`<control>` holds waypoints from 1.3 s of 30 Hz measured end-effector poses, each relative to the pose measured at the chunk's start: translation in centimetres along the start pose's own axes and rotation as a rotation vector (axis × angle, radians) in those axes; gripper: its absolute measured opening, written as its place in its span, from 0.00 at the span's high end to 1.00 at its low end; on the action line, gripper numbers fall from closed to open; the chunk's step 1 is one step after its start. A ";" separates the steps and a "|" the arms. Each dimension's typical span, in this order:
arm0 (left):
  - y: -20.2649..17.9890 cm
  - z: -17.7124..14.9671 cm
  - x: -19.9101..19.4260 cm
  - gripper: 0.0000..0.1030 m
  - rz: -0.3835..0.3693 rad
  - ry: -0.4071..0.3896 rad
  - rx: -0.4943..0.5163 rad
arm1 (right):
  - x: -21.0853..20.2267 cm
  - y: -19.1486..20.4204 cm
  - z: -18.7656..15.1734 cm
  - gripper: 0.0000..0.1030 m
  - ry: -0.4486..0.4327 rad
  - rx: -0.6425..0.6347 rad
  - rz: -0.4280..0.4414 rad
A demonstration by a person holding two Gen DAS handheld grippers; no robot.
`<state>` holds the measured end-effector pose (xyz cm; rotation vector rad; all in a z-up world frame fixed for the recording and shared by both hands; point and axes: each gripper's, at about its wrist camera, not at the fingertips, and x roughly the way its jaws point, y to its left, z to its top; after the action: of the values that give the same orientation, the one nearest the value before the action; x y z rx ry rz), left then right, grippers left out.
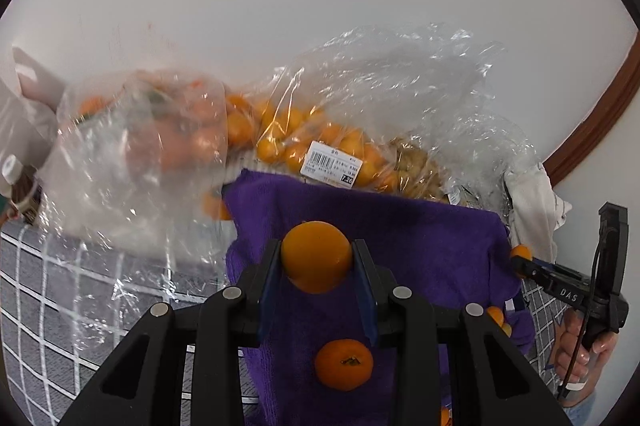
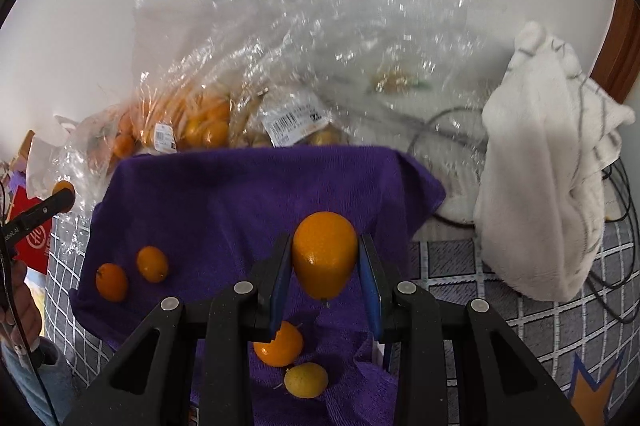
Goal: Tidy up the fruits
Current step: 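Carry the yellow-orange fruit and the large orange over the purple towel, then open the right gripper onto the towel while the left gripper releases its orange there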
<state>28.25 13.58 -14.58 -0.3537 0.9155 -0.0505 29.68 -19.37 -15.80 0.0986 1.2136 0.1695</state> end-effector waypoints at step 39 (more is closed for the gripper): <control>-1.7 -2.2 6.6 0.67 0.023 0.226 0.021 | 1.3 2.6 -0.2 0.47 0.045 -0.076 0.003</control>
<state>30.75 10.07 -20.28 -0.3226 1.1418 -0.0802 29.72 -16.62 -16.68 0.0306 1.2509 0.2209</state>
